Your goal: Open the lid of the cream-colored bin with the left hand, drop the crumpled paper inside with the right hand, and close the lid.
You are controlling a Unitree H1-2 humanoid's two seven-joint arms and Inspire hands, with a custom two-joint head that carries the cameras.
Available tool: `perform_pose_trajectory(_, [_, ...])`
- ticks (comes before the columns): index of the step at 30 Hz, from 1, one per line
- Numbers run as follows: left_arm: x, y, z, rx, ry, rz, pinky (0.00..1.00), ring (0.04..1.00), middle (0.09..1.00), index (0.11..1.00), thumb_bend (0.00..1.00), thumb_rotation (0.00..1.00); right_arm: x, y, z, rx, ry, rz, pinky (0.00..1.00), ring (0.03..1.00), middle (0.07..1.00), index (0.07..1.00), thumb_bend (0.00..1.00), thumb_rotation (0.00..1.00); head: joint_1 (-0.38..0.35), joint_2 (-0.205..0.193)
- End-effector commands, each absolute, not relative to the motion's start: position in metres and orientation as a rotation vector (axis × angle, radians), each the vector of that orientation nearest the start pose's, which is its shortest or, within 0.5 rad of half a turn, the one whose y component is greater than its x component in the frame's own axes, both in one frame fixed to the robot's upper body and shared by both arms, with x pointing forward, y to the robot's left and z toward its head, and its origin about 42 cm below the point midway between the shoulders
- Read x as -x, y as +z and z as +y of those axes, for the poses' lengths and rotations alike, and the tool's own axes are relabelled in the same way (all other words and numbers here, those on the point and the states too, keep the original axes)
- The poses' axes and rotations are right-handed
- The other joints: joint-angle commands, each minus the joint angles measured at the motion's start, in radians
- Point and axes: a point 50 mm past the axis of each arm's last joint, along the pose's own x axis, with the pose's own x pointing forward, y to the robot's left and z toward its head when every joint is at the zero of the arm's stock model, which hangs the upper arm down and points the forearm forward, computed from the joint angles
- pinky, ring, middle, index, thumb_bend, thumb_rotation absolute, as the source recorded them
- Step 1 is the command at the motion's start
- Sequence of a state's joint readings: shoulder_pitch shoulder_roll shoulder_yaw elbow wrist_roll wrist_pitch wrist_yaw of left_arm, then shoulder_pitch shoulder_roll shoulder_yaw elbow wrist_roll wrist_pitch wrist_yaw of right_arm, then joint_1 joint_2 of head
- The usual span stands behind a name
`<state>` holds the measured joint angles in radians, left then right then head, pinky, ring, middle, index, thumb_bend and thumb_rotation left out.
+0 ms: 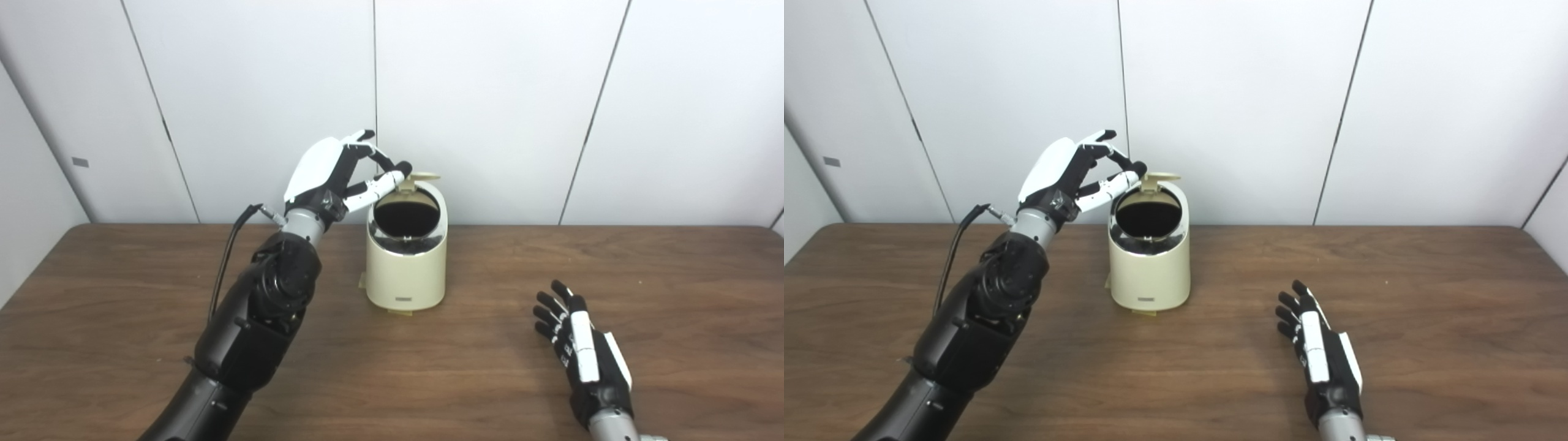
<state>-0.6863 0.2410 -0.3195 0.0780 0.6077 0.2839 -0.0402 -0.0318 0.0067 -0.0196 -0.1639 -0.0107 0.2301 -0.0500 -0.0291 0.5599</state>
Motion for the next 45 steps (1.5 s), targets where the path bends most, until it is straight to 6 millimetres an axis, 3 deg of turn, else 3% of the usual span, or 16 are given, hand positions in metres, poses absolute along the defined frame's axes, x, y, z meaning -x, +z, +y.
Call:
perform_pose_trajectory(1, [-0.449,0.32,0.154,-0.974,-0.083,-0.498,0.79,0.93,0.907,0.63,0.65,0.78,-0.301,0.141,-0.206,0.03,-0.057,0.005,0.91,0.879,0.884,0.952,0.65,1.0,-0.002,0.001])
perform_pose_trajectory(7, [-0.447,0.317,0.151,-0.991,-0.12,-0.491,0.81,0.974,0.911,0.643,0.65,0.78,-0.304,0.14,-0.203,0.077,-0.06,0.007,0.87,0.882,0.887,0.961,0.66,1.0,-0.006,0.007])
perform_pose_trajectory(12, [-0.446,0.312,0.152,-1.005,-0.139,-0.498,0.79,0.945,0.904,0.651,0.65,0.81,-0.306,0.14,-0.2,0.071,-0.063,0.011,0.87,0.884,0.888,0.975,0.67,1.0,-0.01,0.01])
perform_pose_trajectory(18, [-0.447,0.295,0.153,-1.139,-0.195,-0.514,0.79,0.916,0.899,0.67,0.63,0.82,-0.308,0.145,-0.195,0.064,-0.065,-0.011,0.88,0.881,0.882,0.979,0.67,1.0,-0.02,0.016])
perform_pose_trajectory(25, [-0.45,0.278,0.149,-1.288,-0.242,-0.528,0.88,0.963,0.92,0.705,0.66,0.82,-0.309,0.146,-0.195,0.138,-0.071,-0.017,0.85,0.866,0.874,0.975,0.68,1.0,-0.022,0.016])
perform_pose_trajectory(31, [-0.446,0.267,0.148,-1.418,-0.256,-0.534,0.89,0.973,0.924,0.695,0.62,0.83,-0.31,0.148,-0.194,0.222,-0.11,-0.014,0.76,0.877,0.86,0.962,0.69,1.0,-0.026,0.018])
perform_pose_trajectory(36, [-0.446,0.25,0.152,-1.535,-0.256,-0.534,0.93,0.985,0.934,0.734,0.63,0.88,-0.31,0.148,-0.195,0.254,-0.113,-0.036,0.82,0.894,0.872,0.96,0.69,1.0,-0.03,0.018])
perform_pose_trajectory(42, [-0.441,0.236,0.154,-1.581,-0.243,-0.579,0.95,0.999,0.952,0.755,0.64,0.83,-0.309,0.147,-0.199,0.286,-0.126,-0.04,0.84,0.9,0.877,0.968,0.69,1.0,-0.036,0.026])
perform_pose_trajectory(45, [-0.436,0.23,0.155,-1.598,-0.237,-0.6,0.96,1.0,0.955,0.752,0.63,0.85,-0.31,0.146,-0.2,0.283,-0.128,-0.031,0.85,0.903,0.878,0.973,0.69,1.0,-0.037,0.028])
